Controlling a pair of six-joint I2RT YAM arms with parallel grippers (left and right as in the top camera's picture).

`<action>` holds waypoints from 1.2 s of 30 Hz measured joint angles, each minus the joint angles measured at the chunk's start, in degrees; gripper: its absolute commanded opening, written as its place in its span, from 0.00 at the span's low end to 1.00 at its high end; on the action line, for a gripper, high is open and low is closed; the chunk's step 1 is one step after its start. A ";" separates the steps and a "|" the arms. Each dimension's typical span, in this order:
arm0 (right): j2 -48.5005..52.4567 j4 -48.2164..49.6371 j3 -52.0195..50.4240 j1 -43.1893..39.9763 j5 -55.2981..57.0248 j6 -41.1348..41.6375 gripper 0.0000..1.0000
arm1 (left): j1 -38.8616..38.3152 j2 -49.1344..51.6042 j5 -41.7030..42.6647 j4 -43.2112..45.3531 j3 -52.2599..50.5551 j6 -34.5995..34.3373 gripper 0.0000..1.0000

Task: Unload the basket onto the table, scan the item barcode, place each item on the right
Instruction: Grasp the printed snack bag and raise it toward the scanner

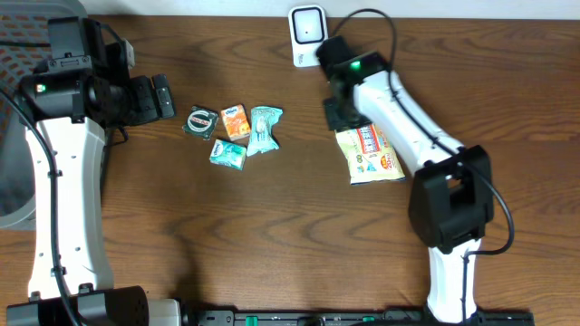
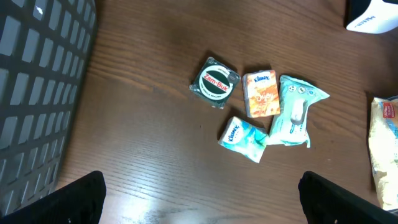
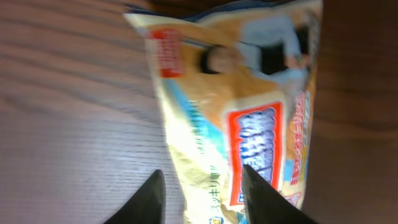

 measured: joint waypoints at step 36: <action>-0.35 4.81 -4.37 -14.12 -16.50 -4.20 0.99 | 0.00 0.02 0.00 0.00 0.00 0.00 0.98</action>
